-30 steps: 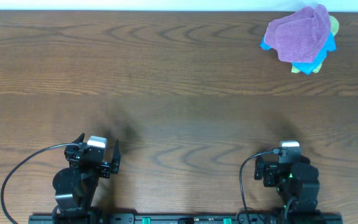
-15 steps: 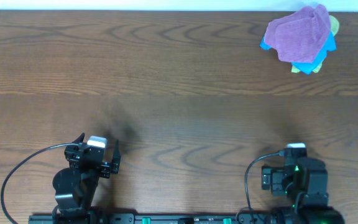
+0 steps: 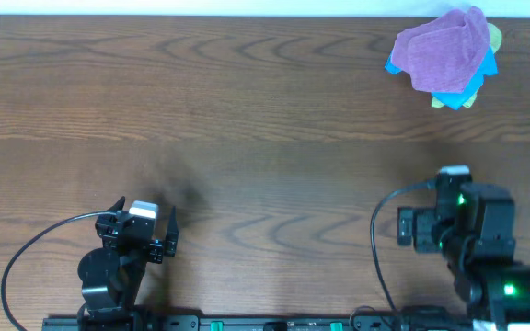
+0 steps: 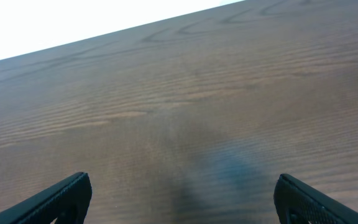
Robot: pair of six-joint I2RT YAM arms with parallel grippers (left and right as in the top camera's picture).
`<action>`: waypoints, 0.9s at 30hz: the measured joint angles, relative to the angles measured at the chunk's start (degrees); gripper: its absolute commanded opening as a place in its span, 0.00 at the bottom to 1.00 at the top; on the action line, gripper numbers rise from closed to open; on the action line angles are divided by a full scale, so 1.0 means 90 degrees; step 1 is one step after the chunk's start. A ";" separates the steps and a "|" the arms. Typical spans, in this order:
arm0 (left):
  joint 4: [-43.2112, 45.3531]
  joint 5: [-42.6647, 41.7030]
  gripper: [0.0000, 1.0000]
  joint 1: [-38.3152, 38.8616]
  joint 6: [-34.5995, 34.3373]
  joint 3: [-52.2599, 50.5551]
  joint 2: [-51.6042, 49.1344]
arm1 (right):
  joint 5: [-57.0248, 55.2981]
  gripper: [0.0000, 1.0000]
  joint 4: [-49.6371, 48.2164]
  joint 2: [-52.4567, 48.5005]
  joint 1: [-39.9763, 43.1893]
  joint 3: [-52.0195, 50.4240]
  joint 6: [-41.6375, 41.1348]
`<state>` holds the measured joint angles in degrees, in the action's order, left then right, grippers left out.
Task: Fold the cloth
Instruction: 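Reach the right gripper to the cloth pile in the upper right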
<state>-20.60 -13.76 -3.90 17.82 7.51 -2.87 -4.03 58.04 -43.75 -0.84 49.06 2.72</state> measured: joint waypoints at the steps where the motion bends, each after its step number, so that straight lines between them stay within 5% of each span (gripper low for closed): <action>1: 0.0002 0.0000 0.95 0.0002 0.0002 0.0000 0.0000 | 0.0024 0.99 -0.0095 -0.0131 0.0000 0.0129 -0.0002; 12: 0.0000 0.0000 0.95 0.0000 0.0002 0.0000 0.0000 | -0.0559 0.99 -0.0736 -0.1846 0.0056 0.1741 -0.0699; 27: 0.0002 0.0000 0.95 0.0002 0.0002 0.0000 0.0000 | -0.0291 0.99 -0.1559 -0.4631 0.1438 0.3806 -0.1015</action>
<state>-20.58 -13.76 -3.88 17.85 7.51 -2.87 -6.66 44.01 -85.43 12.10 83.31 -6.42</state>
